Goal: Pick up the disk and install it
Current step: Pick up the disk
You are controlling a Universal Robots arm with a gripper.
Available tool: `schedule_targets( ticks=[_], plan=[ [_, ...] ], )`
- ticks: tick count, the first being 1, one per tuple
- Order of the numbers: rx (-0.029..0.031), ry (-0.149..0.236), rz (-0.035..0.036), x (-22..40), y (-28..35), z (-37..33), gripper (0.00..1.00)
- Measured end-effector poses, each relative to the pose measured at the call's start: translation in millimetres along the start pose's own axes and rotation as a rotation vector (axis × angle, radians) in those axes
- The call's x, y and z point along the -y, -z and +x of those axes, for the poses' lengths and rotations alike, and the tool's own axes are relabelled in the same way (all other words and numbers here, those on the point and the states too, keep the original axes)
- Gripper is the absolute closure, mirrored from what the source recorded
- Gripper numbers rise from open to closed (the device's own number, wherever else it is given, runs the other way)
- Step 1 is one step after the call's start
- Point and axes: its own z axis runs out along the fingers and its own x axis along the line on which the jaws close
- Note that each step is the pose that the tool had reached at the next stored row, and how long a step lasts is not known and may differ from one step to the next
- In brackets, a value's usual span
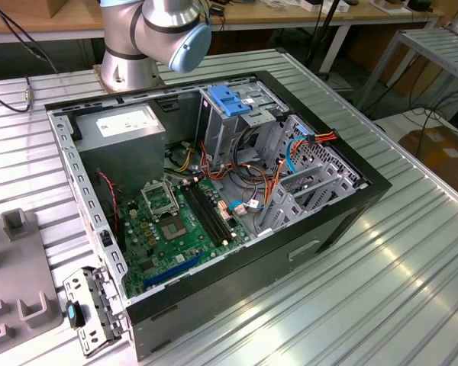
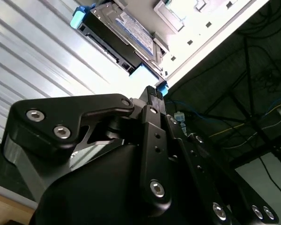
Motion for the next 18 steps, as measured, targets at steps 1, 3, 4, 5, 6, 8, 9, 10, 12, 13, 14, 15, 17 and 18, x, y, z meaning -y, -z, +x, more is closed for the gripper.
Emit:
schedule_targets(
  ticks=[1,3,4,5,6,8,9,10,12,13,14,15,17,18],
  plan=[
    [-0.0004,0.016,-0.0001,0.0,0.0,0.0,0.89],
    [-0.0013,0.045,-0.0003,0.0,0.0,0.0,0.89],
    [-0.0019,0.069,-0.0005,0.0,-0.1,0.0,0.89],
    [-0.0023,0.081,-0.0006,0.0,0.0,0.0,0.89],
    [-0.0028,0.096,-0.0007,0.0,0.0,0.0,0.89],
    [-0.0041,0.142,-0.0009,0.0,0.0,0.0,0.89],
    [-0.0045,0.156,-0.0011,0.0,0.0,0.0,0.89],
    [-0.005,0.174,-0.0012,0.0,0.0,0.0,0.89],
    [-0.006,0.206,-0.0014,0.0,0.0,0.0,0.89],
    [-0.0065,0.225,-0.0015,0.0,0.0,0.0,0.89],
    [-0.0071,0.243,-0.0017,0.0,0.0,0.0,0.89],
    [-0.0076,0.262,-0.0018,0.0,-0.1,-0.1,0.89],
    [-0.0087,0.292,-0.002,0.2,0.0,-0.9,0.89],
    [-0.0092,0.314,-0.0021,0.5,-0.1,-2.0,0.89]
  ],
)
